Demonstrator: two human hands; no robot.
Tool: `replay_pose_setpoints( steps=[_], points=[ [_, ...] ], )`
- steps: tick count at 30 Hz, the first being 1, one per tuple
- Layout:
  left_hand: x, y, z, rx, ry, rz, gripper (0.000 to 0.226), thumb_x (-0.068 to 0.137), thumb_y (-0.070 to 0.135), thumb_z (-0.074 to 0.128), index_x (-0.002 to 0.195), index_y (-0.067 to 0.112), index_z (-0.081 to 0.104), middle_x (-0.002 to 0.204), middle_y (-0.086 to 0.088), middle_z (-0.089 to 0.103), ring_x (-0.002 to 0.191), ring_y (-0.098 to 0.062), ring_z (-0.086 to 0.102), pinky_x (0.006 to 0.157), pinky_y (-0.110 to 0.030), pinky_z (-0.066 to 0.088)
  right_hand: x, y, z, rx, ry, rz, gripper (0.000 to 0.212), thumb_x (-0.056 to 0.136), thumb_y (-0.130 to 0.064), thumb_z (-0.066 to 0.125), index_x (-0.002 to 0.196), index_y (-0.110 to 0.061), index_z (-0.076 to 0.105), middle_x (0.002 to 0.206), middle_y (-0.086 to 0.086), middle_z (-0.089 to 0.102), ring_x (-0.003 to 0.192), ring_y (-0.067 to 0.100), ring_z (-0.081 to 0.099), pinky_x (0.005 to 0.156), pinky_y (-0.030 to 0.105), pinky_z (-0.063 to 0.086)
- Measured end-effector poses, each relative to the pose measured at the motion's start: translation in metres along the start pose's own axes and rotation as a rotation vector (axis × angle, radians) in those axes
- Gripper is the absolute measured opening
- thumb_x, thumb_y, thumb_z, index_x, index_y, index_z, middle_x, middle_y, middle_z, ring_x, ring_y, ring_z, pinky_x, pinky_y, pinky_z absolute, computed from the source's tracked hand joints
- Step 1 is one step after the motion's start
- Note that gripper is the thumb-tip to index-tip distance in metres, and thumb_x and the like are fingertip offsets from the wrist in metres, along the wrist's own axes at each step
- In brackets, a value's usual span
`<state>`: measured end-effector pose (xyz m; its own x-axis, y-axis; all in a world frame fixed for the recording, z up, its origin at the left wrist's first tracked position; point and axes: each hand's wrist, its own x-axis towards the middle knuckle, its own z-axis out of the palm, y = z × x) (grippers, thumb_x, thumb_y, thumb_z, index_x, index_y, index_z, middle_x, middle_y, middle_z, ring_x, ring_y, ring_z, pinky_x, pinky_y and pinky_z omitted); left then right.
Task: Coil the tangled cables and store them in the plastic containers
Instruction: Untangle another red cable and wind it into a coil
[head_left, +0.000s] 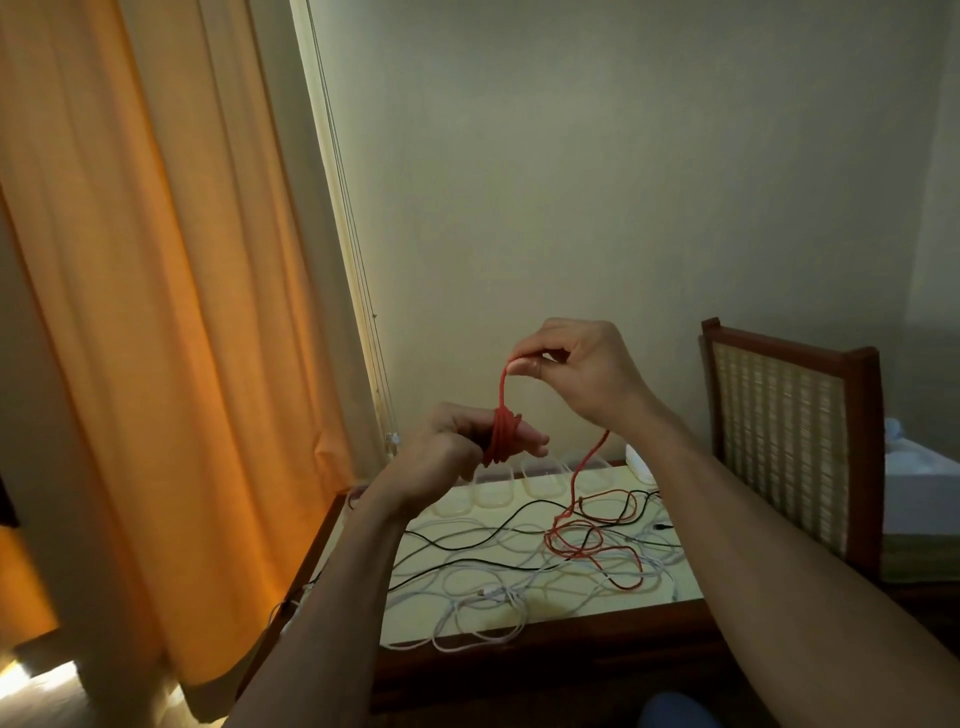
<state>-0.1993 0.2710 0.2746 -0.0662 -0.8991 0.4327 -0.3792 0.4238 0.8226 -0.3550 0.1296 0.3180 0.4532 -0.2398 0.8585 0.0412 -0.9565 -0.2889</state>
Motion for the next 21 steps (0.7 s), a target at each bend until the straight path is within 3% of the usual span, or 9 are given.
replay_pose_setpoints(
  steps=[3,8,10,12,16,21],
  points=[
    [0.000,0.008,0.001,-0.117,-0.037,0.086,0.060,0.063,-0.014,0.036,0.115,-0.011,0.068,0.116,-0.026,0.072,0.124,-0.035,0.065,0.108,-0.040,0.050,-0.007,0.013,0.003,0.129,-0.074,0.162,0.012,0.085,-0.015,0.079,0.097,-0.015,0.081,0.087,-0.007,0.075,0.081,0.010,0.070,0.076,0.026,0.056],
    [0.003,0.011,0.003,-0.361,0.021,0.229,0.065,0.059,-0.014,0.034,0.113,-0.010,0.069,0.115,-0.031,0.070,0.127,-0.044,0.059,0.110,-0.044,0.048,-0.024,0.031,0.008,0.157,-0.061,0.190,0.015,0.088,-0.015,0.076,0.103,-0.018,0.079,0.090,-0.002,0.077,0.086,0.016,0.071,0.081,0.040,0.058],
    [0.005,0.012,0.004,-0.486,0.091,0.253,0.066,0.057,-0.014,0.034,0.111,-0.007,0.070,0.115,-0.031,0.070,0.129,-0.045,0.058,0.113,-0.048,0.046,-0.029,0.033,0.009,0.176,-0.045,0.211,0.015,0.087,-0.015,0.077,0.101,-0.018,0.080,0.083,-0.002,0.076,0.078,0.010,0.068,0.076,0.036,0.055],
    [0.007,0.014,0.005,-0.618,0.165,0.281,0.068,0.056,-0.014,0.032,0.113,-0.006,0.069,0.119,-0.031,0.069,0.131,-0.042,0.057,0.111,-0.042,0.047,-0.032,0.034,0.011,0.188,-0.034,0.229,0.014,0.085,-0.016,0.079,0.097,-0.023,0.080,0.077,-0.003,0.075,0.072,0.007,0.064,0.073,0.033,0.051],
    [0.015,0.020,0.006,-0.848,0.281,0.370,0.071,0.063,-0.011,0.029,0.129,-0.012,0.055,0.133,-0.032,0.060,0.138,-0.038,0.052,0.115,-0.040,0.044,-0.038,0.032,0.019,0.120,-0.073,0.221,0.016,0.085,-0.016,0.080,0.101,-0.017,0.080,0.079,-0.004,0.075,0.074,0.009,0.068,0.076,0.031,0.056],
    [0.023,0.017,0.003,-0.748,0.428,0.391,0.074,0.064,-0.012,0.032,0.136,-0.012,0.050,0.137,-0.029,0.059,0.138,-0.033,0.053,0.118,-0.041,0.039,-0.046,0.020,0.028,-0.075,-0.092,0.068,0.013,0.088,-0.023,0.077,0.100,-0.017,0.080,0.080,-0.013,0.071,0.071,0.001,0.064,0.067,0.015,0.047]
  ],
)
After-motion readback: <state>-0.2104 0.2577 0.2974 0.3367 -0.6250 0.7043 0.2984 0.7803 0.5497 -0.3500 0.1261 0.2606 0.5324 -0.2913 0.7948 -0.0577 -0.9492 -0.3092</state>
